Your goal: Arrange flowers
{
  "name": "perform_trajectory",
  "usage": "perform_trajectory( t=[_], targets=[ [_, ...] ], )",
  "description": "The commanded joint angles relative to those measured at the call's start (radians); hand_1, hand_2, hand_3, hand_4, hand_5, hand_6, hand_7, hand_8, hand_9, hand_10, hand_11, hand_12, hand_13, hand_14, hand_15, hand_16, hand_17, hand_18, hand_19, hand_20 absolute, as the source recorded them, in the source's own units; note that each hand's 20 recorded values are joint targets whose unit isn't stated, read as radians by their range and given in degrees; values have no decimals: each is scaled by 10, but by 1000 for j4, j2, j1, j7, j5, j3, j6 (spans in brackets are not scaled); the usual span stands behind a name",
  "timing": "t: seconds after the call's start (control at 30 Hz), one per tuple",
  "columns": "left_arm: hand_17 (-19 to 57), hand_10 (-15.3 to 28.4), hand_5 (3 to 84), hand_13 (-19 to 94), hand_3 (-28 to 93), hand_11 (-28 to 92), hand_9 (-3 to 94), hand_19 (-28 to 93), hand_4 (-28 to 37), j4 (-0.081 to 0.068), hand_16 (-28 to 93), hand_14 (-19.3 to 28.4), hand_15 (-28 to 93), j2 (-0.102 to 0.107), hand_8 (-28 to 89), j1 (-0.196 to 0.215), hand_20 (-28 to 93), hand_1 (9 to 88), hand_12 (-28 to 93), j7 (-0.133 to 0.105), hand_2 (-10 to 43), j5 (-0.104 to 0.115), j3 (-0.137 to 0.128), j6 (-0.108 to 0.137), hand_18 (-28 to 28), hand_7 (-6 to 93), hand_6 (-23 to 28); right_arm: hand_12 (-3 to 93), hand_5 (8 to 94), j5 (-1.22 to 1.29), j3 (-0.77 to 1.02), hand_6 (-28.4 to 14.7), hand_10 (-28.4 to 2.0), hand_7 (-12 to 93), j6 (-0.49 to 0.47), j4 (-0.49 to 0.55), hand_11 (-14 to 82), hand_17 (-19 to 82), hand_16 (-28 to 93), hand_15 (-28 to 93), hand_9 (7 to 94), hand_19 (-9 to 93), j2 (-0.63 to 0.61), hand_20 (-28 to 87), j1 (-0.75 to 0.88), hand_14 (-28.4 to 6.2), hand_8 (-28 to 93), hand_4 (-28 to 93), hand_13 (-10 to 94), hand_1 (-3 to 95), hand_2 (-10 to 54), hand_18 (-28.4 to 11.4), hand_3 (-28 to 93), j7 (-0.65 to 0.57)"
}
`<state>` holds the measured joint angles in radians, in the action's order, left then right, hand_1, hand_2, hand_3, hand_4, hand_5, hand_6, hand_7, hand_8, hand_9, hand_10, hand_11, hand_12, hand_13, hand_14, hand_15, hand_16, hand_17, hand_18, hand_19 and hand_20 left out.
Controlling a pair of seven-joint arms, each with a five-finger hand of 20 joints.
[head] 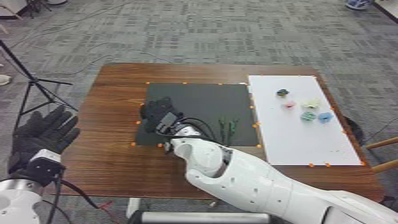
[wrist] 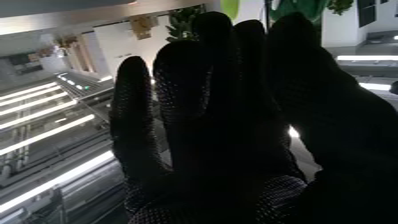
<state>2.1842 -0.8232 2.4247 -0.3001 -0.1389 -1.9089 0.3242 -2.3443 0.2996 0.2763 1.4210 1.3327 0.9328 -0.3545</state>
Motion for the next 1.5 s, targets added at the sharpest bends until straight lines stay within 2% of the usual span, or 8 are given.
perform_trajectory(
  t=[0.03, 0.13, 0.23, 0.3, 0.43, 0.63, 0.9, 1.5],
  targets=[
    [-24, 135, 396, 222, 710, 155, 323, 163, -271, 8, -5, 129, 234, -16, -73, 14, 126, 272, 137, 0, 138, -2, -8, -16, 108, 101, 81, 188, 653, -7, 14, -1, -115, 216, -15, 90, 216, 272, 317, 653, 706, 734, -41, 349, -16, -81, -140, -283, 681, 489, -95, -228, 751, -22],
    [-25, 135, 395, 222, 709, 154, 323, 164, -270, 5, -4, 129, 234, -29, -73, 11, 126, 272, 136, 2, 138, -3, -9, -21, 108, 102, 80, 176, 641, 27, 178, -5, -123, 211, -201, 227, 208, 259, 337, 656, 678, 729, -98, 348, 75, -89, -140, -283, 656, 489, -95, -231, 756, -11],
    [-25, 136, 395, 221, 709, 154, 323, 165, -270, 15, -4, 130, 234, -35, -73, 31, 126, 272, 137, 3, 138, -8, -27, -21, 108, 101, 81, 167, 622, 47, 309, -14, -135, 197, -186, 337, 200, 244, 325, 673, 640, 728, -191, 349, 172, -107, -134, -283, 625, 474, -95, -236, 772, -15],
    [-25, 136, 395, 221, 707, 154, 323, 165, -270, 7, -5, 130, 234, -41, -73, 21, 126, 272, 136, 6, 139, -9, -32, -14, 108, 99, 82, 163, 615, 50, 397, -17, -139, 187, -170, 342, 196, 238, 305, 683, 631, 726, -230, 350, 209, -111, -130, -283, 617, 470, -95, -239, 773, -13],
    [-26, 137, 394, 221, 705, 154, 323, 166, -268, 31, -4, 131, 234, -57, -72, 88, 126, 273, 136, -17, 139, -3, -81, -19, 109, 98, 83, 162, 608, 95, 525, -26, -144, 176, -159, 406, 190, 231, 291, 688, 623, 721, -356, 348, 285, -119, -128, -283, 607, 464, -95, -241, 768, -111],
    [-27, 137, 394, 221, 704, 153, 324, 168, -267, 47, -4, 133, 234, -65, -71, 130, 126, 272, 136, -24, 139, -2, -111, -29, 110, 98, 83, 155, 596, 115, 768, -37, -155, 163, -295, 519, 173, 222, 268, 676, 593, 712, -489, 343, 484, -131, -123, -283, 584, 464, -95, -243, 764, -217],
    [-28, 138, 394, 222, 703, 151, 323, 170, -268, 54, -4, 133, 233, -61, -70, 142, 125, 273, 137, -41, 140, 4, -121, -24, 111, 97, 83, 141, 560, 115, 991, -49, -154, 134, -343, 535, 156, 236, 254, 741, 571, 719, -535, 338, 701, -134, -112, -282, 604, 480, -95, -245, 765, -270],
    [-28, 137, 394, 222, 702, 152, 324, 171, -266, 67, -3, 134, 234, -61, -70, 156, 123, 274, 137, -49, 140, 4, -137, -20, 111, 96, 83, 116, 549, 66, 954, -46, -145, 134, -327, 424, 132, 255, 248, 764, 512, 746, -530, 332, 659, -127, -112, -282, 626, 496, -95, -242, 777, -322]
  ],
)
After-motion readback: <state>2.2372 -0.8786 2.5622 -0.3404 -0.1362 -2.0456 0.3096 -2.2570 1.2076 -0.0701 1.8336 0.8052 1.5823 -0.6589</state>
